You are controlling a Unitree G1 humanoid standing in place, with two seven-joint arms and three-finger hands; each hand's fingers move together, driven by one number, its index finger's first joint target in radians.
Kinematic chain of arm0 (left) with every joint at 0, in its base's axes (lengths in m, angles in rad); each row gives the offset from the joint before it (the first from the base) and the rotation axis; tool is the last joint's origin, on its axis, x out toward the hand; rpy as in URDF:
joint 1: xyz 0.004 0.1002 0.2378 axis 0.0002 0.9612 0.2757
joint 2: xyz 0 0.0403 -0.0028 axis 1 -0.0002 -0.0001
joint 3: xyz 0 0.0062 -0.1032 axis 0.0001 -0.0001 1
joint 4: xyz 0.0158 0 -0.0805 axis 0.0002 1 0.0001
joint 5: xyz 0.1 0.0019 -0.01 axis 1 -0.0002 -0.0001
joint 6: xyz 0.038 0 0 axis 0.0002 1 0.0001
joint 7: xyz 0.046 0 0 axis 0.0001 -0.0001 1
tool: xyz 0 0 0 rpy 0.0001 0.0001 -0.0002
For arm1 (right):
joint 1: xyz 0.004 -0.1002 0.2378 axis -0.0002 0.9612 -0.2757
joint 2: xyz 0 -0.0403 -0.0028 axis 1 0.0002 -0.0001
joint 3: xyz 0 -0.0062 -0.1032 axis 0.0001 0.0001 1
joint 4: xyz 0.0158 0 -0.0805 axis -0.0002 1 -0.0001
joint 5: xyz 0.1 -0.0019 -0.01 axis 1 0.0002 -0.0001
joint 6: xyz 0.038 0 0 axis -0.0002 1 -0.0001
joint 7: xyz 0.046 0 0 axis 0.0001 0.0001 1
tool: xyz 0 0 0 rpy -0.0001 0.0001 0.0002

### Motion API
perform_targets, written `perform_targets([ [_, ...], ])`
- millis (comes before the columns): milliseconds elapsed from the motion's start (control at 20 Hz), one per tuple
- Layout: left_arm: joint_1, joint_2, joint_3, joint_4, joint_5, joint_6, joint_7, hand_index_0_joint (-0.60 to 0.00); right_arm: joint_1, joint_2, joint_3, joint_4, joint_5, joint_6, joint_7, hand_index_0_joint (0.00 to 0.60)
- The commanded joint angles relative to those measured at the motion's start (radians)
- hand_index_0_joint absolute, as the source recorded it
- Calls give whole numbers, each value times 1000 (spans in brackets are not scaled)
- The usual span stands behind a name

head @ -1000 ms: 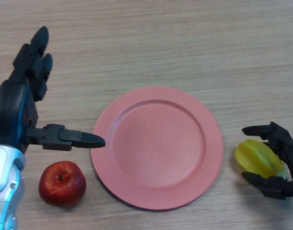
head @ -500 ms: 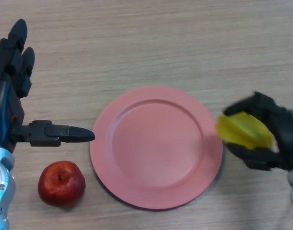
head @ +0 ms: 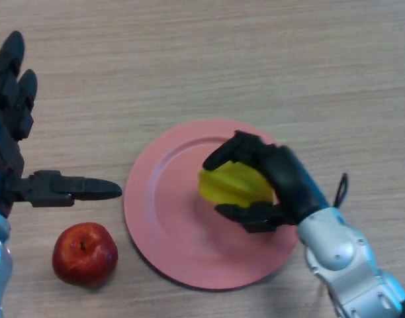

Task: Pick up the yellow starfruit and place it on the plate

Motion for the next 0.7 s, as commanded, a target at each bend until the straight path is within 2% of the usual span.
perform_targets([
  [50,-35,60,81,-77,-20,-117,-2,0,-37,-1,1,-52,78,-90,-45,600],
  [100,-33,59,81,-88,-27,-108,2,0,-35,-1,10,-53,82,-63,-27,600],
  [150,-32,58,80,-92,-29,-104,4,0,-36,-1,12,-54,80,-57,-16,552],
  [200,-32,57,79,-94,-32,-99,4,0,-36,-1,11,-57,84,-48,-8,402],
  [250,-32,57,77,-97,-35,-91,4,0,-37,-1,11,-61,86,-38,1,301],
  [300,-32,55,69,-101,-38,-76,5,0,-41,-1,7,-65,87,-26,19,152],
  [350,-32,51,58,-104,-37,-63,3,0,-50,-1,-2,-64,80,-34,35,52],
  [400,-29,43,47,-105,-40,-55,0,0,-53,-1,-25,-68,71,-54,44,0],
  [550,-15,33,37,-107,-41,-57,-9,0,-32,-1,-97,-140,88,-53,63,0],
  [700,-14,32,34,-106,-45,-48,-12,0,10,-1,-229,-281,104,-32,152,0],
])
